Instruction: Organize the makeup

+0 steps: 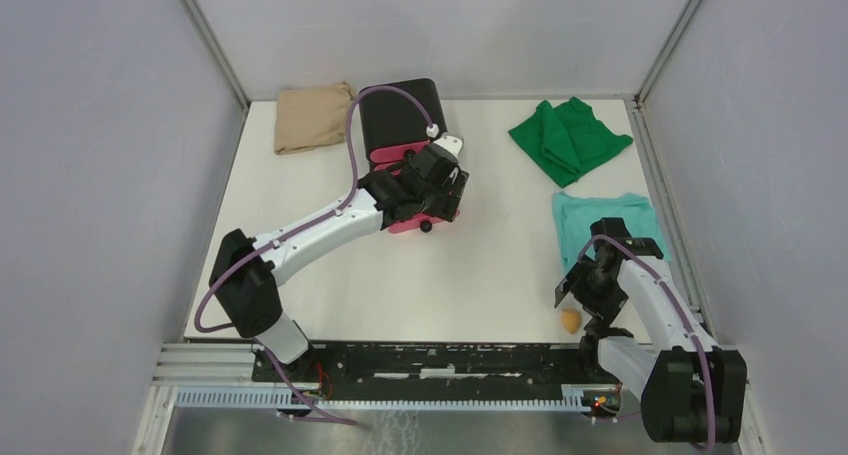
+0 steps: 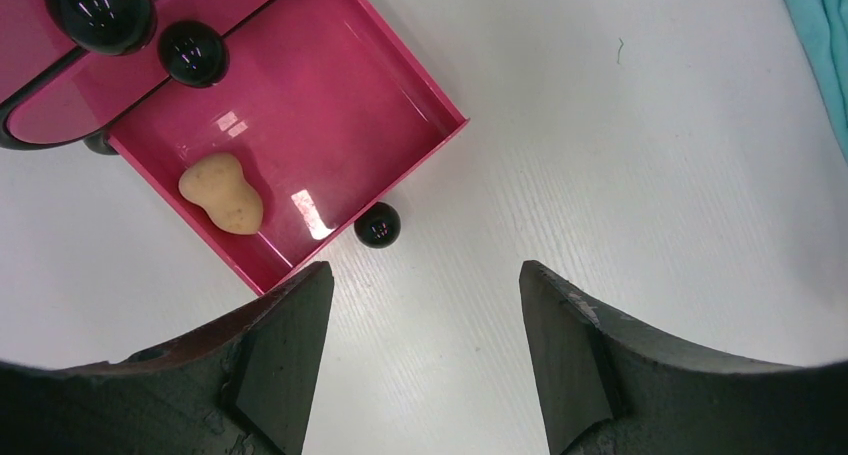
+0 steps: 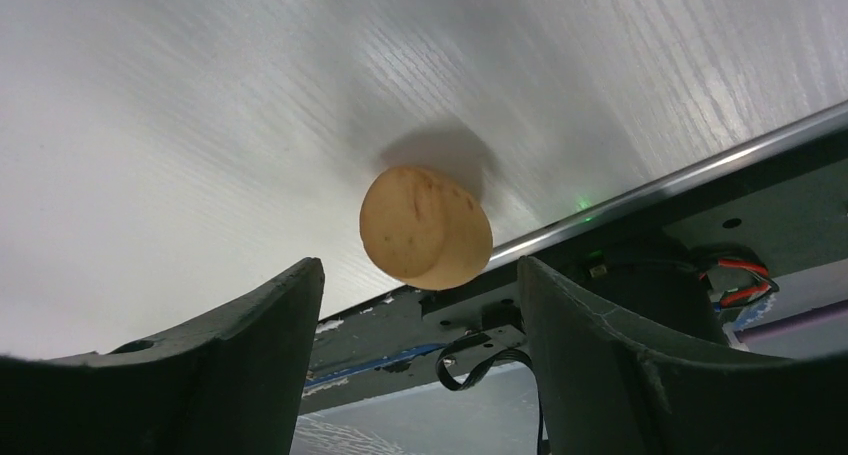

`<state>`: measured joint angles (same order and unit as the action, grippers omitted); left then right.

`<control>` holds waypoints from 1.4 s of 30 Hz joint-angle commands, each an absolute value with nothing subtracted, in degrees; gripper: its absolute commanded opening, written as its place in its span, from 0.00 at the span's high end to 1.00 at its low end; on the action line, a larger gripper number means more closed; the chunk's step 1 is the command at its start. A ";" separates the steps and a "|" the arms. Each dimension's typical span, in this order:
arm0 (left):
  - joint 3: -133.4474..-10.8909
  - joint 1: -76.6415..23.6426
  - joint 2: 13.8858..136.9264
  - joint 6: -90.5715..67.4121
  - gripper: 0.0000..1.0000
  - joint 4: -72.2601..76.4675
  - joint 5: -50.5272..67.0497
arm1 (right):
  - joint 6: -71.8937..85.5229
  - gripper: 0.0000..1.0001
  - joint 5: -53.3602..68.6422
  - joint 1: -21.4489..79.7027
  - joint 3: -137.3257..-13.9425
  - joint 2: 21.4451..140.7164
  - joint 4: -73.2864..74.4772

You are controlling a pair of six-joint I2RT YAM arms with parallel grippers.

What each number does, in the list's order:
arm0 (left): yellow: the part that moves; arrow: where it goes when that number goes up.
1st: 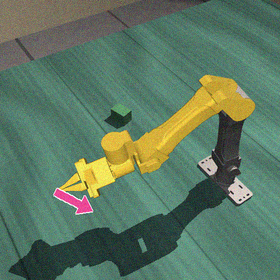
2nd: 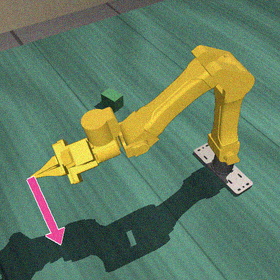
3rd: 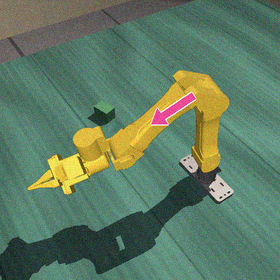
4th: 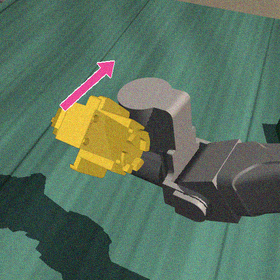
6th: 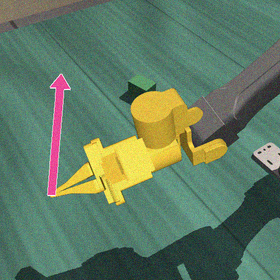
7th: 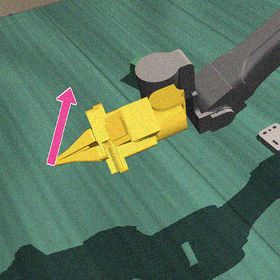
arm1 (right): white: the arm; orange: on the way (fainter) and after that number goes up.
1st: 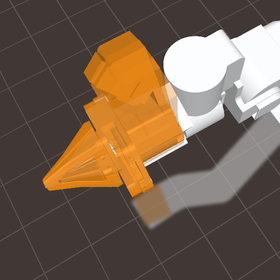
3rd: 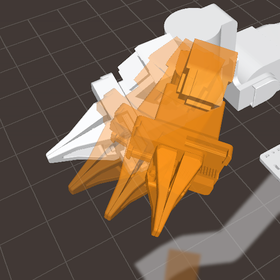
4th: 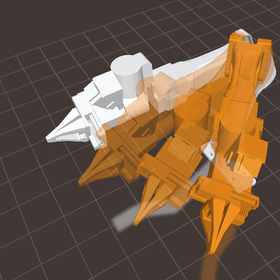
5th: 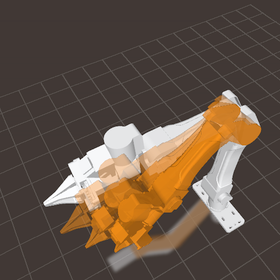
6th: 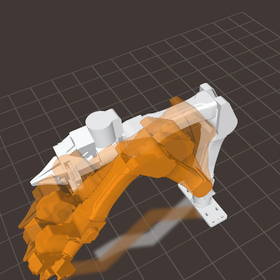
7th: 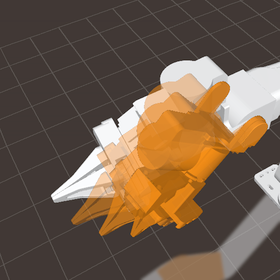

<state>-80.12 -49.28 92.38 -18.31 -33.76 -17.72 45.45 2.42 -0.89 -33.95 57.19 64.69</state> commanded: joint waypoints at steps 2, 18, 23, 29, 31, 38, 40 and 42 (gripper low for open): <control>-79.43 -49.73 90.55 -20.85 0.24 -32.04 -16.88 | 47.23 0.23 2.84 -1.10 -31.64 59.32 58.06; -80.09 -50.07 90.23 -21.56 0.23 -34.20 -22.21 | 50.08 0.65 8.47 -1.10 -32.25 58.27 55.95; -80.57 -50.04 88.47 -21.69 0.22 -35.32 -24.26 | 49.59 0.77 12.73 -0.92 -34.58 56.22 54.97; -77.92 -47.44 82.22 -26.02 0.19 -38.13 -28.29 | 50.41 0.80 20.71 4.44 -38.65 52.98 42.08; -74.69 -44.90 78.25 -27.43 0.19 -37.93 -26.80 | 51.90 0.79 18.74 9.13 -40.62 53.14 35.77; -61.55 -33.54 63.17 -31.66 0.19 -37.68 -20.94 | 49.97 0.77 11.88 24.55 -53.58 70.42 22.69; -59.64 -31.67 61.00 -32.76 0.19 -38.39 -19.07 | 48.22 0.77 9.92 27.15 -56.49 75.75 18.11; -58.59 -30.95 59.69 -33.94 0.19 -39.29 -18.23 | 47.62 0.77 9.26 28.66 -60.32 82.96 15.48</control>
<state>-60.62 -32.45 62.37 -28.91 -38.72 -21.98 50.00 12.78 25.65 -53.98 74.11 26.55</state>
